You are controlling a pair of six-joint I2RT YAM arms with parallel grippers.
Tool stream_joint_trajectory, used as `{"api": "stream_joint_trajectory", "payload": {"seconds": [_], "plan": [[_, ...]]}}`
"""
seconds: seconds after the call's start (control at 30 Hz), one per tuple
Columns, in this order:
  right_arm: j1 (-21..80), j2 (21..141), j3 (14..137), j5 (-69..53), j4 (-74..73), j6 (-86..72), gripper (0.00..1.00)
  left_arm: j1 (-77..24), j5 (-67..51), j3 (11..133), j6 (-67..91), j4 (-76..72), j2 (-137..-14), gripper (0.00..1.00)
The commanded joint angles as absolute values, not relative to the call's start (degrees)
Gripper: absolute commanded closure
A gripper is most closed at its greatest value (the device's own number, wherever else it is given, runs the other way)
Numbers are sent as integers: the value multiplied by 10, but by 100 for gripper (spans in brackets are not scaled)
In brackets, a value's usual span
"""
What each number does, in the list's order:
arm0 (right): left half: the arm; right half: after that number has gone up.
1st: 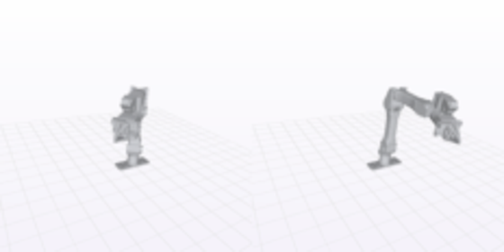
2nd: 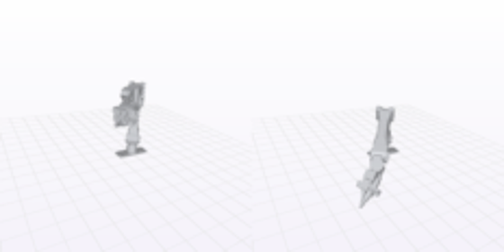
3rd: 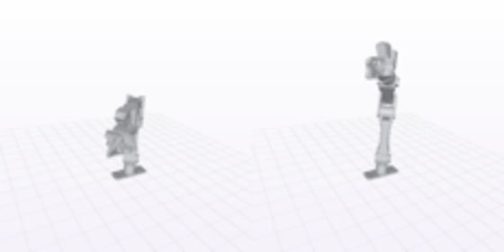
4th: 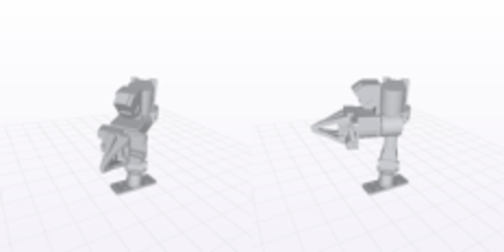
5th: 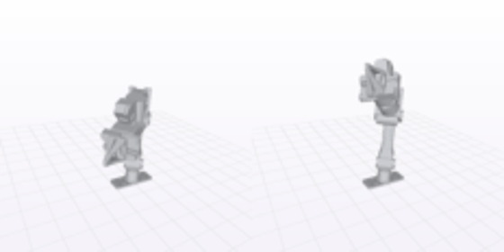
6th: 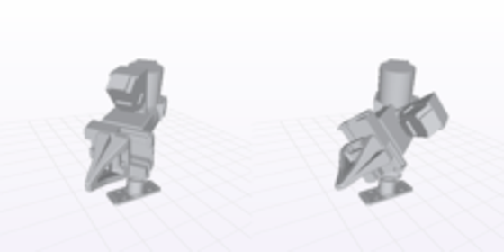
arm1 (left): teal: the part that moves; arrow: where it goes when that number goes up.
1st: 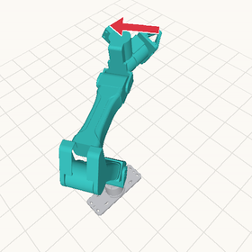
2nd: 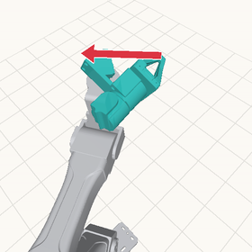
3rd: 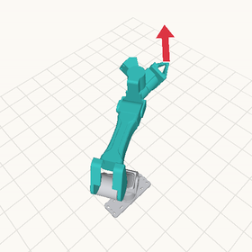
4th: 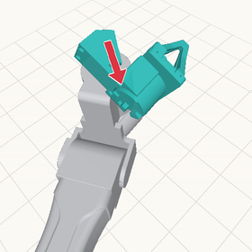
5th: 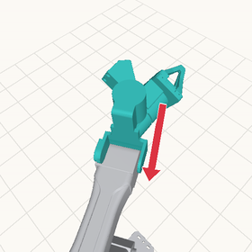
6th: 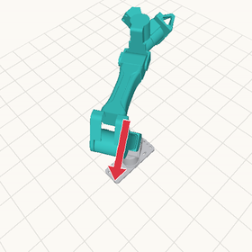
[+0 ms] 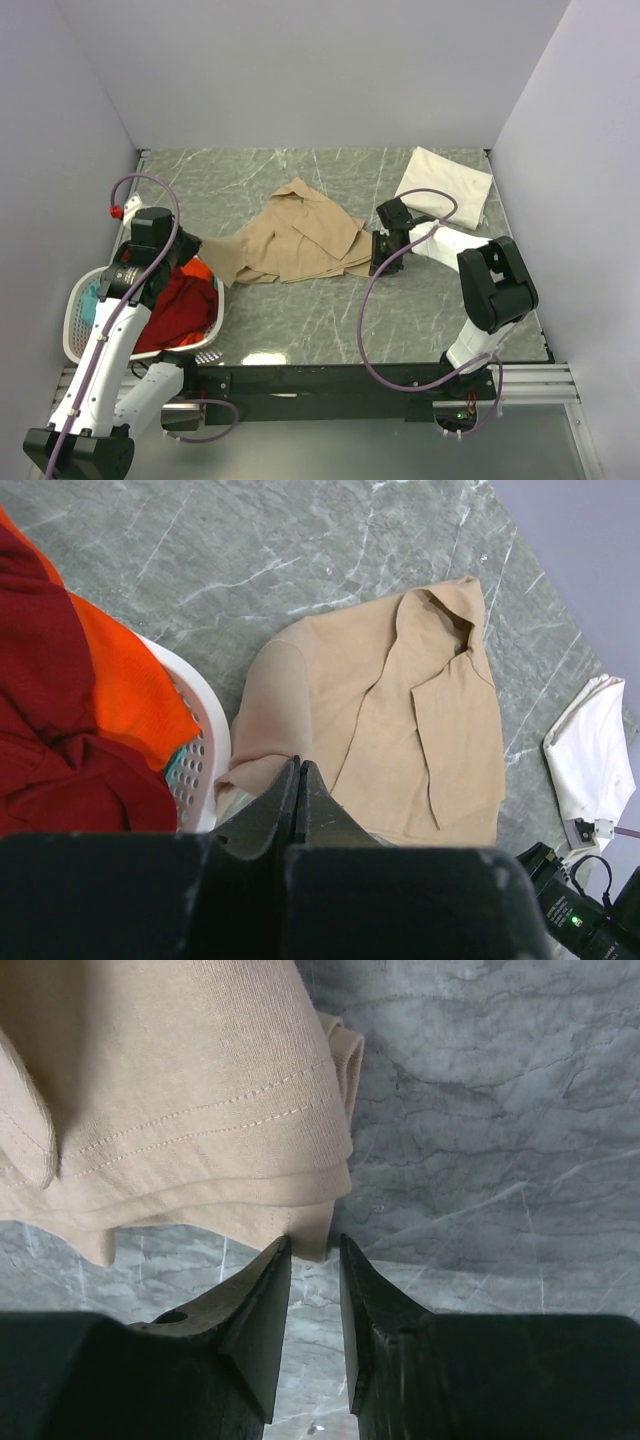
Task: Fold and stack the t-shirts
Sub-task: Flatten the tshirt out
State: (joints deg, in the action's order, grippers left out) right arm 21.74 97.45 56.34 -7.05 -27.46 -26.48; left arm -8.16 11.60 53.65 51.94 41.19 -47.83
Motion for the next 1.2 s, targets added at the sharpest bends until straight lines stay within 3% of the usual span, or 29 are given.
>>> {"api": "stream_joint_trajectory", "payload": {"seconds": [0.0,0.67,0.73,0.87,1.0,1.17], "plan": [[220,990,570,-61,-269,-257,67,-78,117,535,515,403,-468,100],[249,1007,581,-22,-301,-256,68,-79,115,526,513,403,-461,100],[251,1014,579,-20,-302,-258,72,-79,118,523,513,402,-458,100],[251,1018,581,-33,-306,-259,99,-79,112,512,512,396,-460,100],[248,969,602,-56,-326,-266,100,-78,103,505,505,387,-472,100],[229,891,713,-81,-408,-275,100,-78,84,542,492,364,-516,100]]}}
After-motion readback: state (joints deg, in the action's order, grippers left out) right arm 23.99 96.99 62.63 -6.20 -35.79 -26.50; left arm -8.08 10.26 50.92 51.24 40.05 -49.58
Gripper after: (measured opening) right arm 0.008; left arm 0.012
